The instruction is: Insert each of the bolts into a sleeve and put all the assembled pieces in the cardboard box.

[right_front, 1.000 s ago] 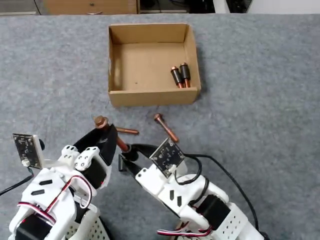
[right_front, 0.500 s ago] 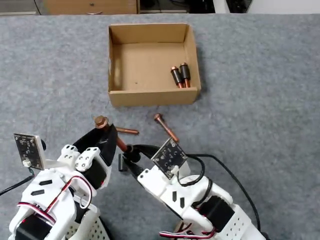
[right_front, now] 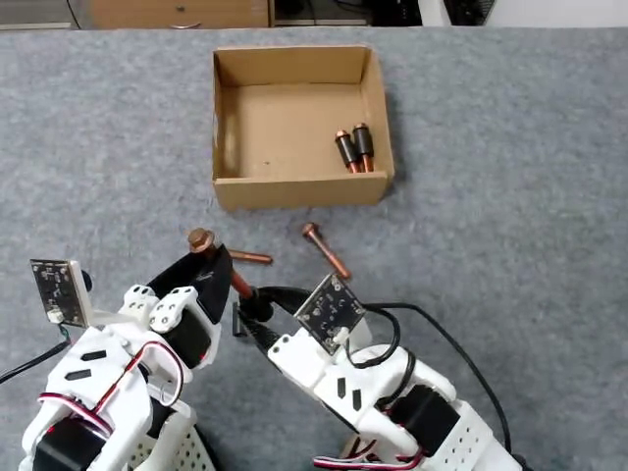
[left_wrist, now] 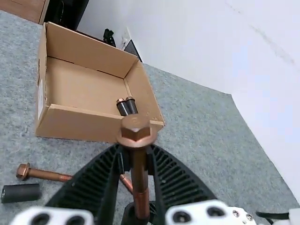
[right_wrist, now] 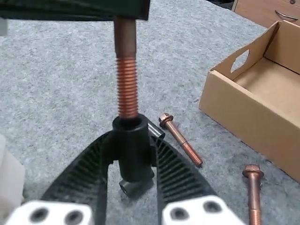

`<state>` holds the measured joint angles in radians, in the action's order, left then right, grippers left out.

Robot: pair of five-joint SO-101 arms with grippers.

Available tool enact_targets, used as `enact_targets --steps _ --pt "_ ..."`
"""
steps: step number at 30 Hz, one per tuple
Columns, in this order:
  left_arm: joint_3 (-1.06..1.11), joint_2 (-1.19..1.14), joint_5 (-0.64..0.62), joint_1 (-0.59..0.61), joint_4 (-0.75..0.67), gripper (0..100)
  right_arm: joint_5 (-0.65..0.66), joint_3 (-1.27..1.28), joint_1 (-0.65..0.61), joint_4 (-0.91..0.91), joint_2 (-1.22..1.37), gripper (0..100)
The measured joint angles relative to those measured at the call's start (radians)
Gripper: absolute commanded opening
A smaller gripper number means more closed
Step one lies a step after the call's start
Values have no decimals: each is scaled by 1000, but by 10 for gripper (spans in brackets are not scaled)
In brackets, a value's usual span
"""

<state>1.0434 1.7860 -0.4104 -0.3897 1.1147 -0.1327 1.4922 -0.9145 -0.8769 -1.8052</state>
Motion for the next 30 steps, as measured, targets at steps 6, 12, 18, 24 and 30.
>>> enact_targets --steps 6,12,18,24,30 --pt "20 -5 -6 -2 0 19 0 -17 0 0 0 2" --pt "23 3 -6 -2 5 19 0 -18 0 0 0 2" --pt "21 5 -6 -20 61 19 0 -18 -5 -3 0 2" --pt "21 5 -6 -38 92 19 0 -17 -5 -35 0 2" --pt "21 5 -6 -44 92 19 0 -17 -5 -35 0 2"
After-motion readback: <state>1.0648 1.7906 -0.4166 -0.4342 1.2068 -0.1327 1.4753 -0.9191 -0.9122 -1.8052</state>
